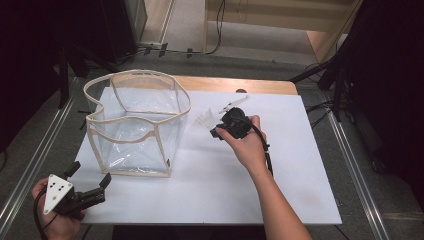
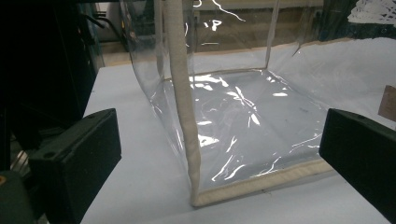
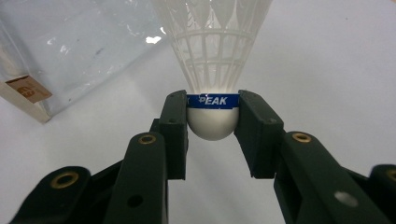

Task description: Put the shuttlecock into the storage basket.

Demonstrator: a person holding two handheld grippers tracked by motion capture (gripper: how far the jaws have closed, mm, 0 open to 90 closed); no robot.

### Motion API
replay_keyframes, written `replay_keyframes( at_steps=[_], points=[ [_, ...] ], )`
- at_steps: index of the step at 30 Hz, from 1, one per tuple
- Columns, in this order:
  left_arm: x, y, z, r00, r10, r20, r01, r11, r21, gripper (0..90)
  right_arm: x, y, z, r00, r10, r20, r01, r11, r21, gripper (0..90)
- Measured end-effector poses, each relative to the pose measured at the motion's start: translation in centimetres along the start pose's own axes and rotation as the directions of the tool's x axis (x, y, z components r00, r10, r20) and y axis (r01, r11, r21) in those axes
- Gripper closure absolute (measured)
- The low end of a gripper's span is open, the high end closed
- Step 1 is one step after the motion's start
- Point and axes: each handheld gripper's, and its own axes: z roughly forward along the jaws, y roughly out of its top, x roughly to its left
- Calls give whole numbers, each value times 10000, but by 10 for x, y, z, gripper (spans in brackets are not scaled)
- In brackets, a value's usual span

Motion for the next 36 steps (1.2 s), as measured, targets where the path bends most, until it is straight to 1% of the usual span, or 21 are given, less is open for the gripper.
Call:
replay_keyframes(
  at_steps=[7, 10, 15, 23, 31, 36],
  points=[
    [0, 0, 0, 10000, -32, -5, 32, 10000, -5, 0, 0, 2, -4, 10000, 17, -48, -18, 9998, -177, 629],
    [0, 0, 0, 10000, -30, 0, 30, 10000, -7, 0, -1, 3, -7, 10000, -24, -42, 22, 9994, -332, 629],
    [0, 0, 0, 10000, -70, 20, 70, 10000, -11, 0, 0, 5, -10, 10000, 31, -4, -31, 9991, -418, 629],
    [0, 0, 0, 10000, -47, 15, 47, 10000, 0, 0, 3, 9, -16, 10000, -87, 9, 87, 9979, -637, 629],
    [0, 0, 0, 10000, -42, 15, 42, 10000, -3, 0, 4, 12, -22, 10000, -2, -24, 0, 9962, -873, 630],
    [0, 0, 0, 10000, -64, 15, 65, 10000, -11, 0, 5, 14, -24, 10000, -28, -31, 25, 9945, -1049, 630]
  ],
)
